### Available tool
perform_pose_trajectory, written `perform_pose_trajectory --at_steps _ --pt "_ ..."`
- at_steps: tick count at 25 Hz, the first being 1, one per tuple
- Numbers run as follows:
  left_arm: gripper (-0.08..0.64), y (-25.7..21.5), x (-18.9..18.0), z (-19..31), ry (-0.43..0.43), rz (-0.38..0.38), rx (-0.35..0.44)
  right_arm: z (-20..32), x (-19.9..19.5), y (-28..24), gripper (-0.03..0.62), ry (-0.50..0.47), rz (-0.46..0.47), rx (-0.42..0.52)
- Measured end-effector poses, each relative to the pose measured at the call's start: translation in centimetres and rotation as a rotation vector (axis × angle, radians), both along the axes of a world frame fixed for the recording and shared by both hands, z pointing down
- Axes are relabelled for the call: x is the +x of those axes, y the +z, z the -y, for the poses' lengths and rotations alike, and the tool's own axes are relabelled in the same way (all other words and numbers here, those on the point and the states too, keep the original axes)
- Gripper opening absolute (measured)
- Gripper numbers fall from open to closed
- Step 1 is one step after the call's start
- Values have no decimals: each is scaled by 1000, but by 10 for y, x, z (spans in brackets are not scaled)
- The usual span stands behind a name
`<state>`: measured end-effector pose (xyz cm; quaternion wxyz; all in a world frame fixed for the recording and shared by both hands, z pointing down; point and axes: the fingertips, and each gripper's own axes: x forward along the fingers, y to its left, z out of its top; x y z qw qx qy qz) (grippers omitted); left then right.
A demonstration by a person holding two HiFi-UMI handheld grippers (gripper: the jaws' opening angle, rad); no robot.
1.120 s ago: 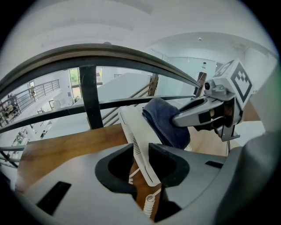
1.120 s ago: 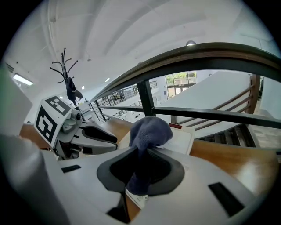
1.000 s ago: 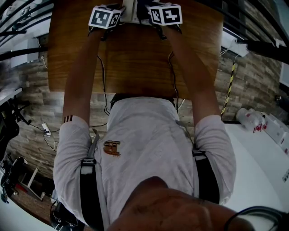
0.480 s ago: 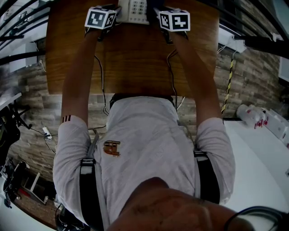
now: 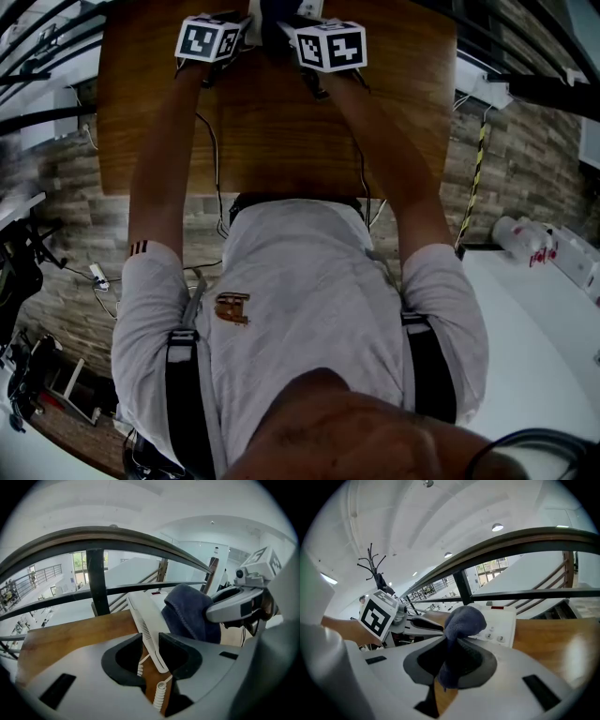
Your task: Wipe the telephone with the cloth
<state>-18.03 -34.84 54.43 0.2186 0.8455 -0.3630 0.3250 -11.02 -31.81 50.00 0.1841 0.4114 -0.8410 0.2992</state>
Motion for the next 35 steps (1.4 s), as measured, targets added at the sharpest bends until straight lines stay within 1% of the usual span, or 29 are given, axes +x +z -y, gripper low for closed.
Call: perform_pose_trajectory --at_steps 4,8,15,19,27,29,32,35 --pt "123 3 -3 -4 9 12 -6 -3 -19 15 74 7 7 -37" --pt "121 5 -1 -5 5 8 -4 -2 -20 30 74 13 -16 -59" --pt "120 6 -1 -4 5 8 -1 1 6 46 74 37 -114 -69" --pt "120 6 0 -4 1 -5 1 -7 33 53 74 61 -138 -81" --pt "120 8 8 -6 -6 -8 -1 -22 93 63 74 120 -158 -103" --pt "120 8 6 -6 -9 -11 1 -26 98 62 74 127 -150 -105" --pt "120 8 2 -7 -18 -14 4 -30 94 57 74 119 -132 -98" --pt "120 7 6 -9 -21 9 5 -37 94 49 74 109 -111 -87"
